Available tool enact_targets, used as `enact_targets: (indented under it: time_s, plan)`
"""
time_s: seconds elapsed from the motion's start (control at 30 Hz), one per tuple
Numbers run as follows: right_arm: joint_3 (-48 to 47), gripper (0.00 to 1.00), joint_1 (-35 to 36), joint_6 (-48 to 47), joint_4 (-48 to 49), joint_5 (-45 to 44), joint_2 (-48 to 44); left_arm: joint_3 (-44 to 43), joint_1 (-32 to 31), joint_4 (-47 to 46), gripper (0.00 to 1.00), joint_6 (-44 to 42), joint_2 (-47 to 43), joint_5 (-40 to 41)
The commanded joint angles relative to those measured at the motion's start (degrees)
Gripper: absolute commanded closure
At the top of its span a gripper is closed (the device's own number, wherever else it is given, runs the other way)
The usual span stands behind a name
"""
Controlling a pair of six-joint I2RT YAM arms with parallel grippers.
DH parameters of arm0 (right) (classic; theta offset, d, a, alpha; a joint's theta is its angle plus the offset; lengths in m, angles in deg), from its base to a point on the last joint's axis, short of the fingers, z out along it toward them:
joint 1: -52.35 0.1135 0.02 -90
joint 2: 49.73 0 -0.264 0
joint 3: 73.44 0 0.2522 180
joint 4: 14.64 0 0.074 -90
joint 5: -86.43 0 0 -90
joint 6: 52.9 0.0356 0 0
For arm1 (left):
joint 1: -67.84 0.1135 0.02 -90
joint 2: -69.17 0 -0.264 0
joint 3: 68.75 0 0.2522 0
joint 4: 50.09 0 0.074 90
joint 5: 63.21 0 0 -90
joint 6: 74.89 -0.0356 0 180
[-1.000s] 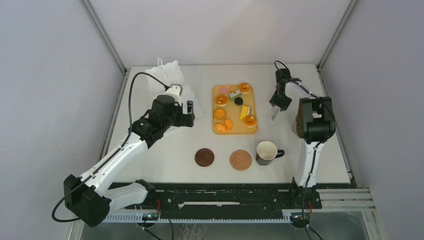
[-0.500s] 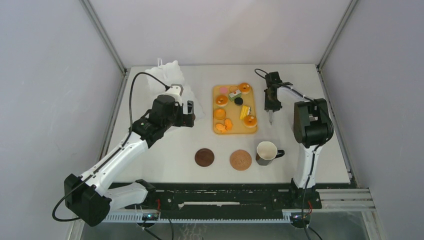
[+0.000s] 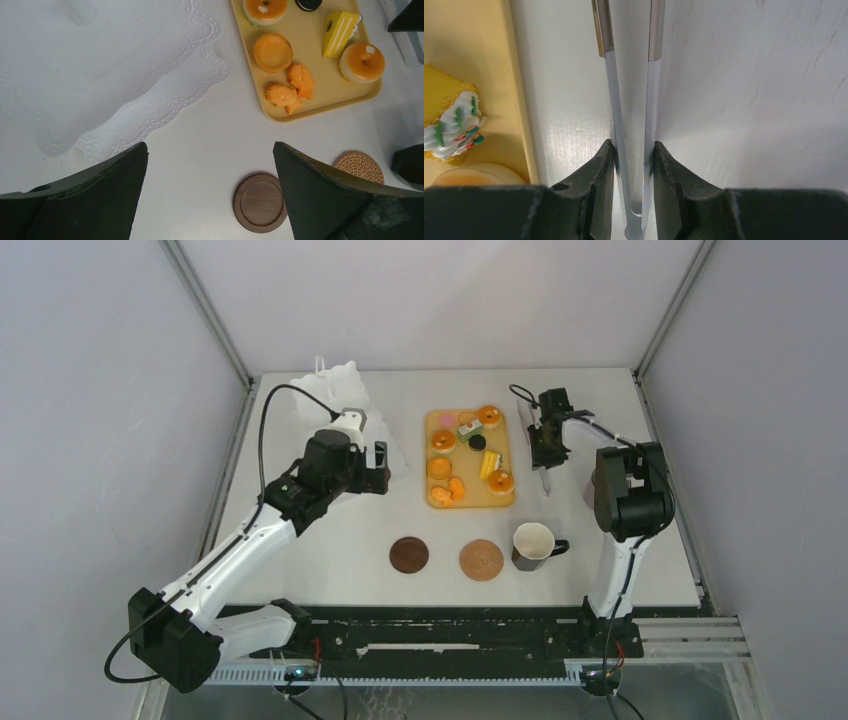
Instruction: Serve the afternoon tea
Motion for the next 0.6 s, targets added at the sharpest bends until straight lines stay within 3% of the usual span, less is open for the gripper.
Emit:
enact_targets:
  time_s: [0.0,0.1,0.23,0.27,0.33,0.37,0.57]
  plan:
    - [0.2,0.66,0.3,-0.6,2.9,1.8,-2.9,-3.1,-0.3,-1.9,0.00,0.3,-1.4,-0.6]
    - [0.7,0.45,0.5,0.9,3.8,1.4,-3.4,-2.8,-0.3,-1.9,0.00,0.1,-1.9,-0.3]
    - [0.9,0.33,0.9,3.2,5.1,-0.4,-3.7,-2.6,-0.3,-2.0,0.00,0.1,-2.0,-0.3]
    - [0.9,0.20,1.0,3.8,5.4,-0.9,-3.8,-2.5,-0.2,-2.1,0.00,0.1,-2.0,-0.5]
    - [0.9,0.12,1.2,5.3,6.3,-2.2,-4.0,-2.4,-0.2,-2.2,0.00,0.2,-2.0,-0.6]
    - [0.9,0.02,1.3,5.8,6.7,-2.3,-4.0,-2.4,-0.2,-2.2,0.00,0.2,-1.9,-0.7]
    - [-2.6,0.00,0.8,10.0,5.8,-3.2,-1.5,-2.5,-0.2,-2.4,0.00,0.1,-1.9,-0.8]
